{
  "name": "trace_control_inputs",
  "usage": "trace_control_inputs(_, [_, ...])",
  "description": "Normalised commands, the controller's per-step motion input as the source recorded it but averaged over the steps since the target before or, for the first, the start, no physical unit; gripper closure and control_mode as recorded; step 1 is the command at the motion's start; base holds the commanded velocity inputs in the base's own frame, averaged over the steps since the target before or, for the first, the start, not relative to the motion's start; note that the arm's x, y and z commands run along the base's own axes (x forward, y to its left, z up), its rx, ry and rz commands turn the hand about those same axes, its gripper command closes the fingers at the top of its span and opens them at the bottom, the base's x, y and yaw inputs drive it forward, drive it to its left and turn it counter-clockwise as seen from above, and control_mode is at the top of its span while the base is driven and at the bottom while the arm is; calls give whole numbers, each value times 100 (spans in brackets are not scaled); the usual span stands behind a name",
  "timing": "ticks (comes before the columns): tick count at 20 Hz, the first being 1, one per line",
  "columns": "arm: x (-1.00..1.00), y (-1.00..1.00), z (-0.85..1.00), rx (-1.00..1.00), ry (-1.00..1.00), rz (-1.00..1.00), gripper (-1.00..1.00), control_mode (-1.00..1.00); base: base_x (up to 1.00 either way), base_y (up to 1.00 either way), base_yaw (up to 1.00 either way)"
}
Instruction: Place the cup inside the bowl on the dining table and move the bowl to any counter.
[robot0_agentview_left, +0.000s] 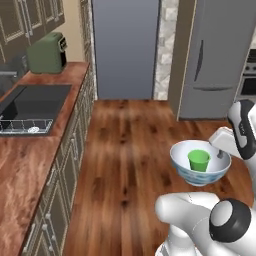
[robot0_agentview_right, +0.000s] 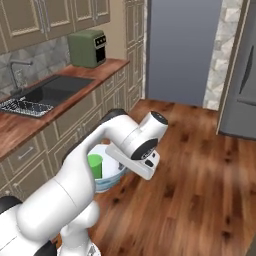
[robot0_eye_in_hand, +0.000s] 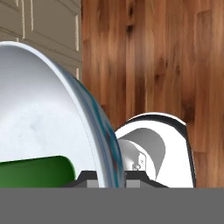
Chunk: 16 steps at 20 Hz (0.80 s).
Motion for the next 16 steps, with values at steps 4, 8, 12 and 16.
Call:
trace_control_inputs(4, [0, 0, 0, 0, 0, 0, 100, 100, 0, 39, 30])
trace_control_inputs(8, [0, 0, 0, 0, 0, 0, 100, 100, 0, 43, 28])
trace_control_inputs(12, [0, 0, 0, 0, 0, 0, 100, 100, 0, 41, 27])
trace_control_inputs(16, [0, 0, 0, 0, 0, 0, 100, 100, 0, 35, 29])
